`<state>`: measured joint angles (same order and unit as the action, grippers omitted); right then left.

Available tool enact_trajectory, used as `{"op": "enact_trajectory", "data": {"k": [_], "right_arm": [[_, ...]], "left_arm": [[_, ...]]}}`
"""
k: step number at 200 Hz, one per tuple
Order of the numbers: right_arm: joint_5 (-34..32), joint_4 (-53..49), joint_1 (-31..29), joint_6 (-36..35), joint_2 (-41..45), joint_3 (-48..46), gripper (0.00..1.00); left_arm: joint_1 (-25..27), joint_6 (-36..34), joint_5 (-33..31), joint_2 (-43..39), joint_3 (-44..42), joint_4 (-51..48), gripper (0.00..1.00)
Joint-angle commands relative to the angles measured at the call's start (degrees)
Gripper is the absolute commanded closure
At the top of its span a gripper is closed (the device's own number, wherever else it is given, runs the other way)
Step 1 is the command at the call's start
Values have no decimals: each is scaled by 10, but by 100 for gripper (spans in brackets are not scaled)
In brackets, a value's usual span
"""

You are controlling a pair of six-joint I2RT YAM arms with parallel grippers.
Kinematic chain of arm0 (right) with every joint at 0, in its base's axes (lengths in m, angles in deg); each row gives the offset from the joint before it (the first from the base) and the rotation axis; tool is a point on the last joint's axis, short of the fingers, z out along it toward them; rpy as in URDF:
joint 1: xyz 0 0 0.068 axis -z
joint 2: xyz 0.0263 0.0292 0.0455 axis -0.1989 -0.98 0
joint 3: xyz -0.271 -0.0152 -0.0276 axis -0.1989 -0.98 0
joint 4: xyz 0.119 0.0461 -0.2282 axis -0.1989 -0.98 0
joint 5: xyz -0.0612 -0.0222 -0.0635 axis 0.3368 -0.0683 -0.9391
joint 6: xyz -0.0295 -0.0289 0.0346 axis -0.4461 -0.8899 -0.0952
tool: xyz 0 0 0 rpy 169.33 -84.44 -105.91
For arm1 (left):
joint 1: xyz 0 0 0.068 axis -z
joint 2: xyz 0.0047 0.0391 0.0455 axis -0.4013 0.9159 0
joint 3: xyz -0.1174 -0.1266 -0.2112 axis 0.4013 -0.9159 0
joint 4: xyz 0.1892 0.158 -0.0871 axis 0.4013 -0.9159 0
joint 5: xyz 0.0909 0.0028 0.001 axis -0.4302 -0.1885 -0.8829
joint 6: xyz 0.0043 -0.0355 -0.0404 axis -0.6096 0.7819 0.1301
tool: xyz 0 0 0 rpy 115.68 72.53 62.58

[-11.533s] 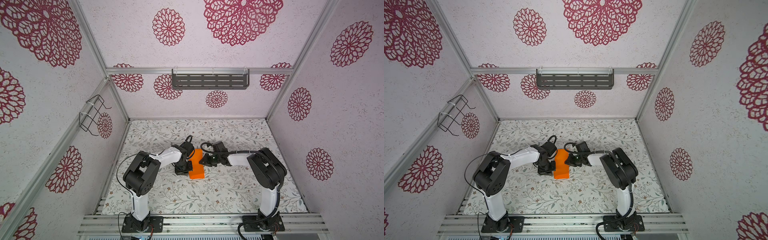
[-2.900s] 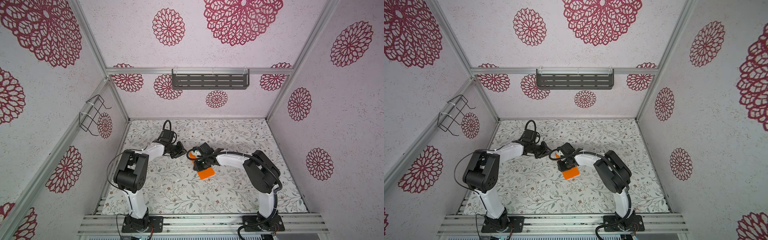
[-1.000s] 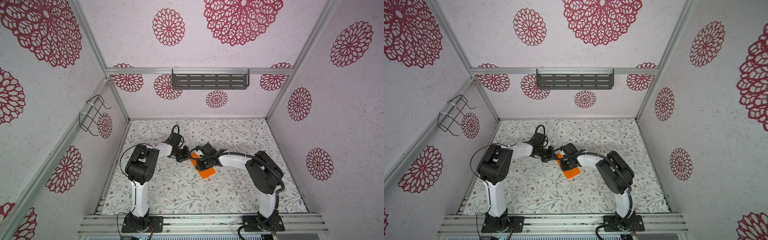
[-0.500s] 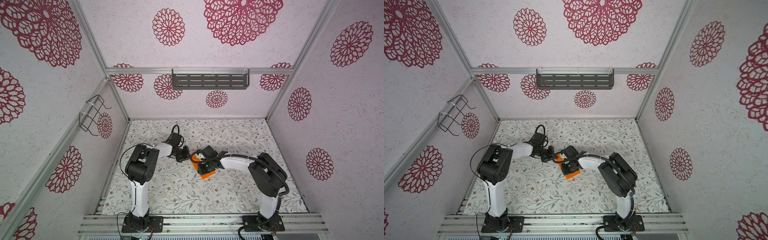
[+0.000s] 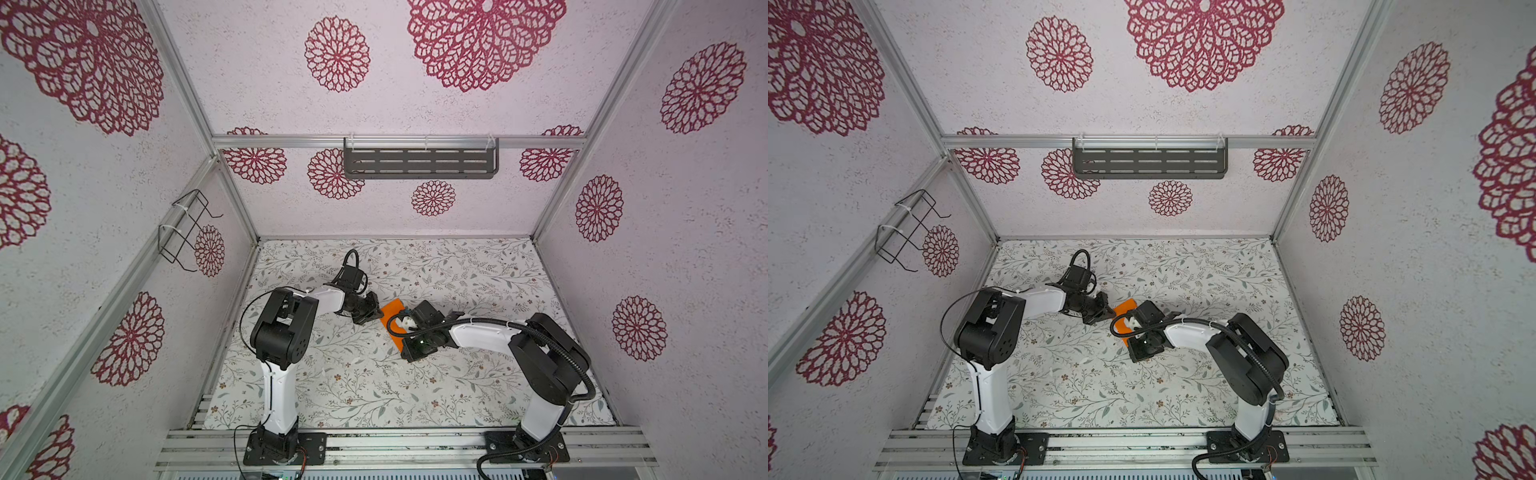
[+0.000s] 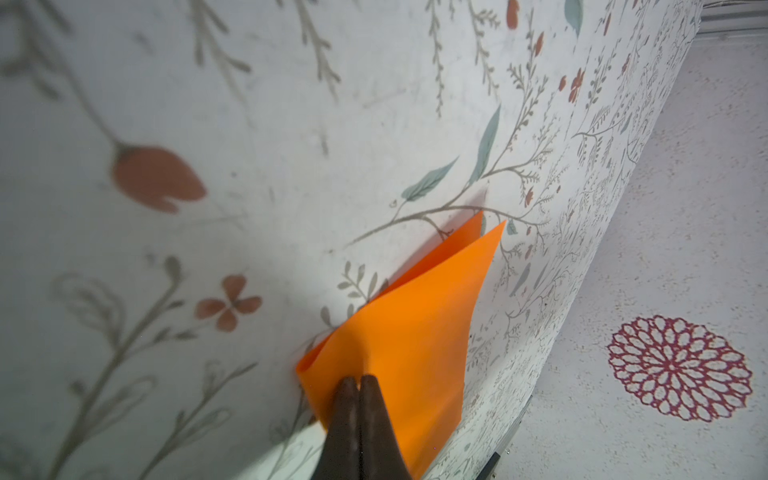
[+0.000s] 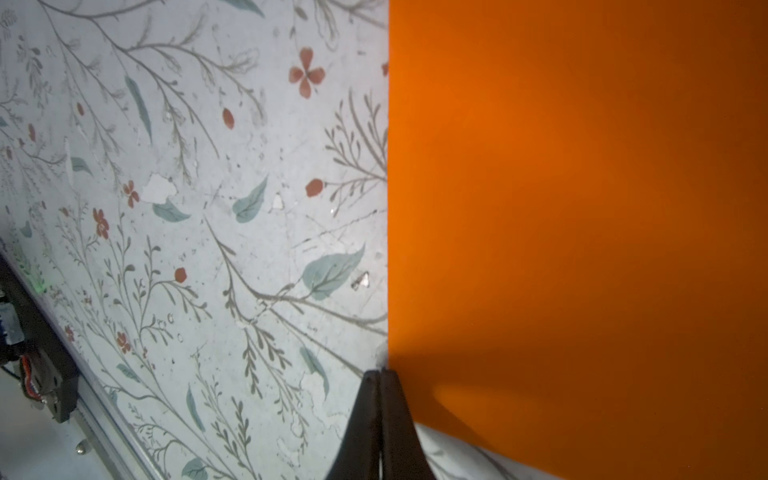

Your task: Fold a paper plane with a square sheet of paper (pick it up from the middle)

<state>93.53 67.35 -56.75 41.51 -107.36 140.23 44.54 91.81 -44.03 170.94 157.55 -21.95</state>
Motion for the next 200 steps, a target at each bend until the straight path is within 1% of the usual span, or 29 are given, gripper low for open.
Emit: {"op": "enact_trajectory", "data": {"k": [1,31,48,81,104,152,200], "right_arm": [[9,-28,-1,5,30,-15,93],[-6,20,19,16,94,-16,92],[-10,54,33,25,111,-20,90],[-23,52,43,28,64,3,89],[-23,59,47,44,32,16,88],[-21,66,50,61,-3,25,88],[-24,50,53,70,-22,21,88]], "left_arm": [[3,-10,-25,18,1,-41,97],[3,-14,-20,15,3,-43,97],[3,-16,-16,12,6,-43,97],[6,-17,-2,6,13,-36,96],[9,-22,9,2,23,-32,95],[17,-26,14,-21,26,-25,91],[20,-76,9,-19,13,-54,90]]}}
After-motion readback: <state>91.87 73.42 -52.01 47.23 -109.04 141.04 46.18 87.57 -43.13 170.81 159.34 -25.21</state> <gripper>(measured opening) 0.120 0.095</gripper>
